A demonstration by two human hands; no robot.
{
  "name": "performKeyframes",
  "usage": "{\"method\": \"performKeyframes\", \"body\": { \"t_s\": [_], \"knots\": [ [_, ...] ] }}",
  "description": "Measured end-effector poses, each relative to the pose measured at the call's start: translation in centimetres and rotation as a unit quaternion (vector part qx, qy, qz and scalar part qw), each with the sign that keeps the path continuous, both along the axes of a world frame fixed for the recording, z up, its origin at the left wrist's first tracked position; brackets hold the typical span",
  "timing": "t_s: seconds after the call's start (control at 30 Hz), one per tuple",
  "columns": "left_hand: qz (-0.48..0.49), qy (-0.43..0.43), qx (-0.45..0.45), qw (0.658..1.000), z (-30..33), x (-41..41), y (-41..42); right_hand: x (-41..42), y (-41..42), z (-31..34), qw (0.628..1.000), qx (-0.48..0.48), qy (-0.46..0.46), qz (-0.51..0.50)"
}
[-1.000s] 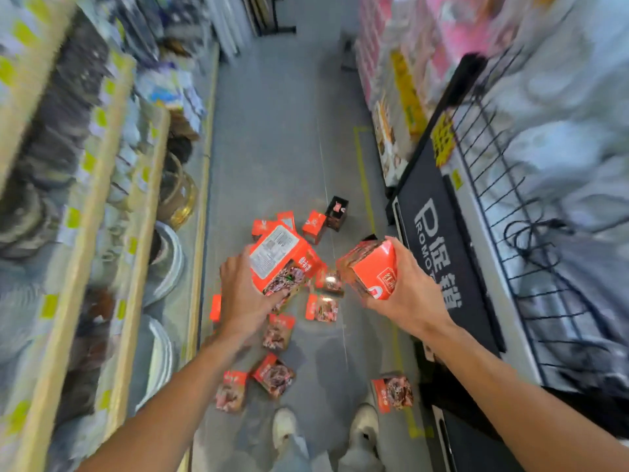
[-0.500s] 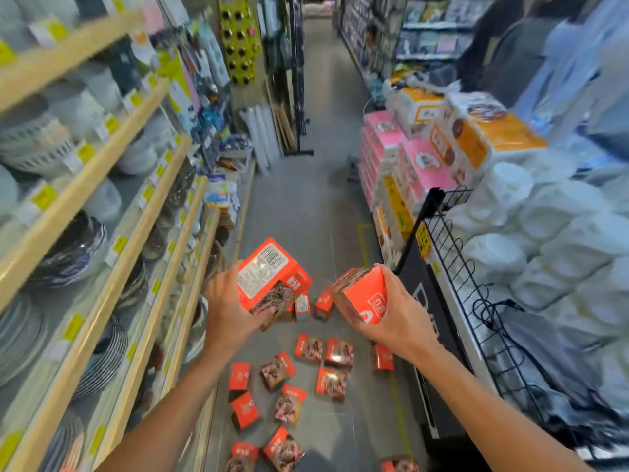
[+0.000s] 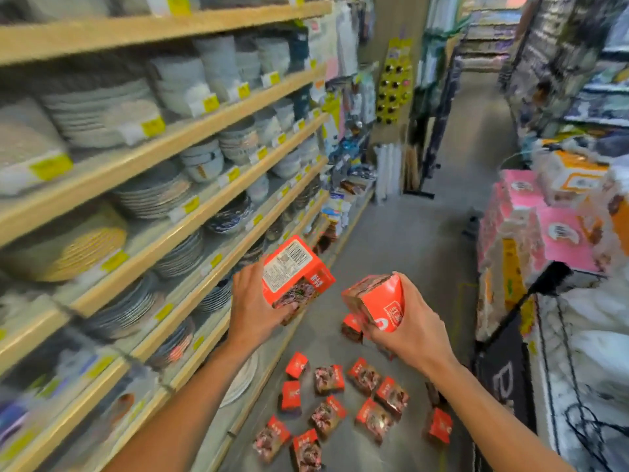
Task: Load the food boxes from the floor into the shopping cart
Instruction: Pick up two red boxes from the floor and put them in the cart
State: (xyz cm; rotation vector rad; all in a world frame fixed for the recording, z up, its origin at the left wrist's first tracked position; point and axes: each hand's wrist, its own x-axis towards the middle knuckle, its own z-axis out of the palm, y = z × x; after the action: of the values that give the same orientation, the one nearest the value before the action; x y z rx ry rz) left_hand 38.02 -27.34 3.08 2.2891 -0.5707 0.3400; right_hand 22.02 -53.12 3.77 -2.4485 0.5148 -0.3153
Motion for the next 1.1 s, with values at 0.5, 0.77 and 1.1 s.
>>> {"method": "performKeyframes", "body": {
  "t_s": [0.5, 0.77, 1.1],
  "knots": [
    [0.307, -0.032, -0.012, 0.951, 1.9, -18.2, 29.2, 1.0, 26.0, 2.6, 0.943, 0.004, -0.032, 0.332],
    [0.450, -0.027, -0.014, 0.893, 0.9, -33.4, 47.3, -5.8, 47.2, 3.3, 0.878, 0.022, -0.020, 0.477],
    [0.627, -0.020, -0.035, 0.778, -0.9, -53.9, 61.2, -15.5, 68.2, 1.5, 0.742, 0.051, 0.020, 0.668]
  ]
}}
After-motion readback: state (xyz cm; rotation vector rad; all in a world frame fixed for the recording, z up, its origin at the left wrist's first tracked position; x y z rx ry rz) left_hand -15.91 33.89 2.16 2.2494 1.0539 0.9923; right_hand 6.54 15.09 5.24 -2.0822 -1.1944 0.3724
